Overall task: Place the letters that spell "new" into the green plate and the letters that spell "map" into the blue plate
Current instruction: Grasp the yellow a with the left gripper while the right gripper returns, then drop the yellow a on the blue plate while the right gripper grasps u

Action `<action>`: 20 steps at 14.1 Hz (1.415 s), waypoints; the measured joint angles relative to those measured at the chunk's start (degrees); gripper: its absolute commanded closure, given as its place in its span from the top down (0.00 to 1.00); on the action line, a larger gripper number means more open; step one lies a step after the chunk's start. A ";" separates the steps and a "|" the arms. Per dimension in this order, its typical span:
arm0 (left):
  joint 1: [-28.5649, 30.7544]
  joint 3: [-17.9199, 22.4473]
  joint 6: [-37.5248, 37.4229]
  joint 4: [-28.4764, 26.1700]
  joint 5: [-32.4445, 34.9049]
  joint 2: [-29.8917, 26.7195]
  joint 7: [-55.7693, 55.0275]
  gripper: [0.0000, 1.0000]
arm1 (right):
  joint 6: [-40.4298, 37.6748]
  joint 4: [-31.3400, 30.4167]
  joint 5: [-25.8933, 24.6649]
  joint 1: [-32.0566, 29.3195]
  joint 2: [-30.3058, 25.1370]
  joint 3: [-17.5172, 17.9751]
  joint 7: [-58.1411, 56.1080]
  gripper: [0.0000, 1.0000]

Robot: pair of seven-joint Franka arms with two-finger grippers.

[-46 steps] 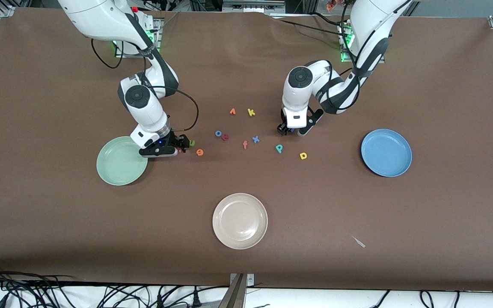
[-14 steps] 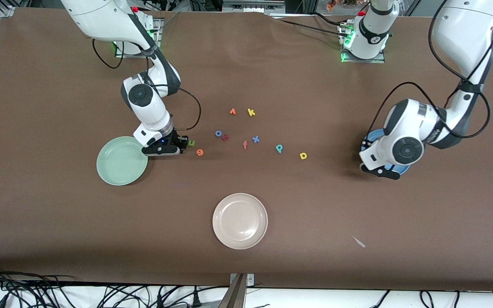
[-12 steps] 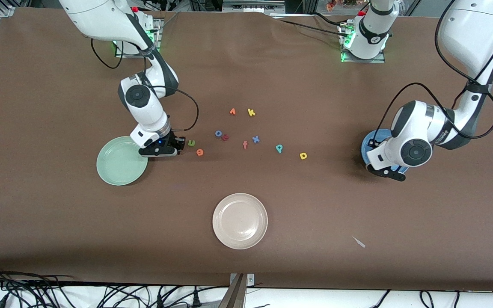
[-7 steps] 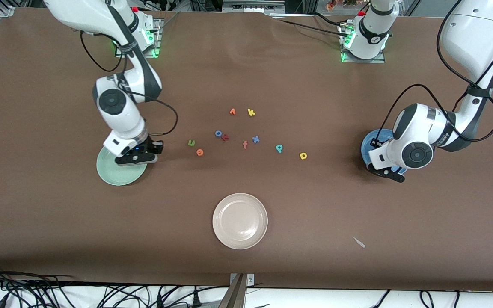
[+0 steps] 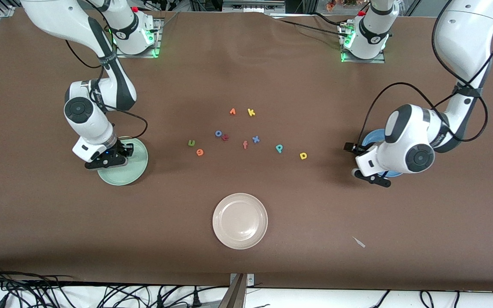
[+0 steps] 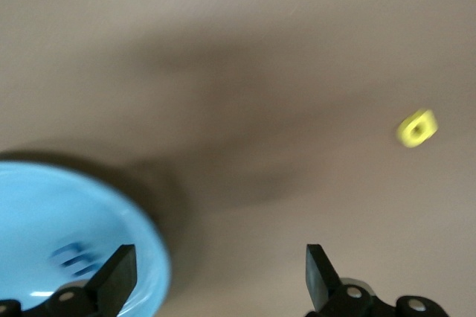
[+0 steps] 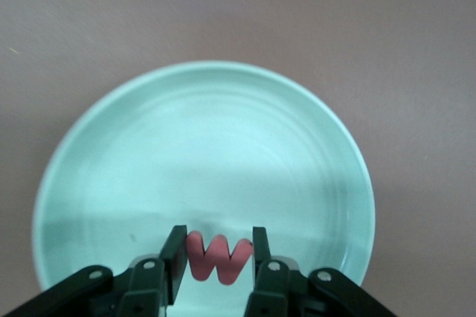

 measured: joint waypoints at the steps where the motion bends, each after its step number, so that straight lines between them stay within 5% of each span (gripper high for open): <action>1: -1.77 -0.07 1.63 0.07 -0.05 0.19 -3.66 1.00 | 0.53 -0.29 0.00 0.01 0.13 0.09 0.00 0.74; 6: -11.28 -0.16 15.09 -1.66 -0.09 2.14 -29.97 1.00 | -0.86 -0.02 0.12 0.30 -1.53 3.88 5.34 0.74; 11: -15.03 0.00 26.94 -6.98 1.00 2.74 -40.74 0.98 | -1.91 0.09 0.12 0.53 -2.94 11.77 21.75 0.74; 14: -15.12 0.15 28.57 -9.84 7.21 3.08 -45.84 0.88 | -1.92 0.95 0.12 1.31 -2.93 16.16 32.01 0.74; 20: -15.18 0.14 29.25 -9.97 11.73 4.44 -50.39 0.59 | -1.95 1.51 0.12 7.73 -0.70 17.06 45.10 0.74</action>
